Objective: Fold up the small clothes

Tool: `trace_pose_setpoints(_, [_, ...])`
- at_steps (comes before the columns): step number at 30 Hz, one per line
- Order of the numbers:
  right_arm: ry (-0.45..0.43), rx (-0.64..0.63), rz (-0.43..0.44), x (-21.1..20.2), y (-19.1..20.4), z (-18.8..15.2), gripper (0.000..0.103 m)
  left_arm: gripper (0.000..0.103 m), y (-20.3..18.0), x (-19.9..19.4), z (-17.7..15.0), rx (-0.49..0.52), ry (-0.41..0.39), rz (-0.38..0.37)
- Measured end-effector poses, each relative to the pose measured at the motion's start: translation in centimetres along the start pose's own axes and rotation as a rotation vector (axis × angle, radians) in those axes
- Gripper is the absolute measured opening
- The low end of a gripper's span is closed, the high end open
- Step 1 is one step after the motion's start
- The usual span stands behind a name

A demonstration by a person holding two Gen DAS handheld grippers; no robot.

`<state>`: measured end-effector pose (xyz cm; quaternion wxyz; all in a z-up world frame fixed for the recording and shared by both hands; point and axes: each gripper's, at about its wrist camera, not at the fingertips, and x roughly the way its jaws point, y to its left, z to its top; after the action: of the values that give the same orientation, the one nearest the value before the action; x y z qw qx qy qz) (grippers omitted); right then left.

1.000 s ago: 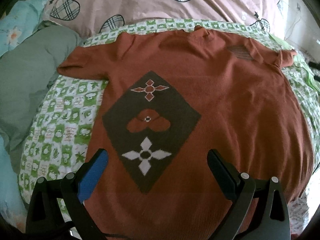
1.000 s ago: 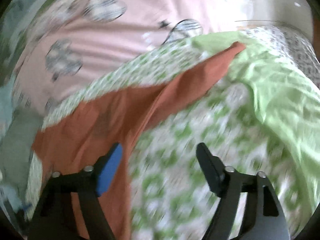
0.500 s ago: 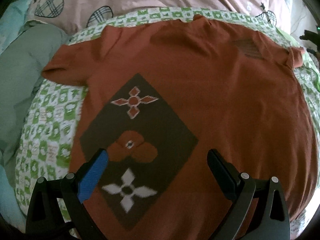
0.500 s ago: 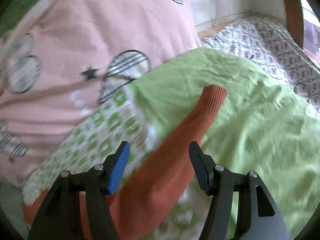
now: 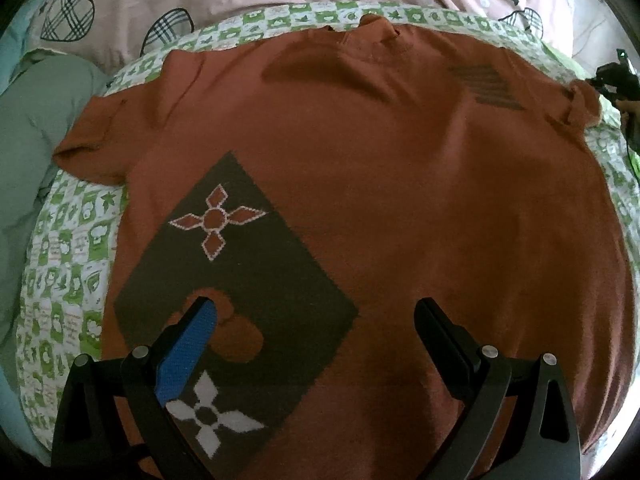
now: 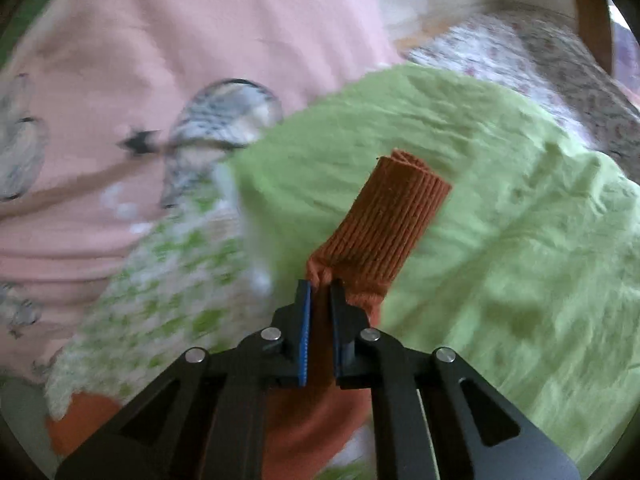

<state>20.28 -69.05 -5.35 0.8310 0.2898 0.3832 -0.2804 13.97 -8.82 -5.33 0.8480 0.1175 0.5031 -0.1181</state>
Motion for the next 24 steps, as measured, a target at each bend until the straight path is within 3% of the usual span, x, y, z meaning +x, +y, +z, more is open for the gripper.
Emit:
trace_pose_setpoints(6, [0.035, -0.128, 0.232, -3.5, 7.4, -4.4, 0.009, 0.1, 0.3, -1.6, -0.6, -0.021, -0.04, -0.04])
trace_pose_setpoints(16, [0.214, -0.308, 0.629, -5.1, 25.5, -18.7, 0.009, 0.1, 4.2, -2.9, -1.9, -0.136, -0.062, -0.09])
trace_pose_setpoints(21, [0.319, -0.416, 0.714, -4.1, 33.0, -26.0, 0.002, 0.1, 6.9, -2.8, -2.3, -0.209, -0.07, -0.122])
trace_pose_setpoints(24, [0.369, -0.508, 0.695, -3.4, 36.0, -30.2, 0.002, 0.1, 8.4, -2.4, -2.3, -0.247, -0.074, -0.154])
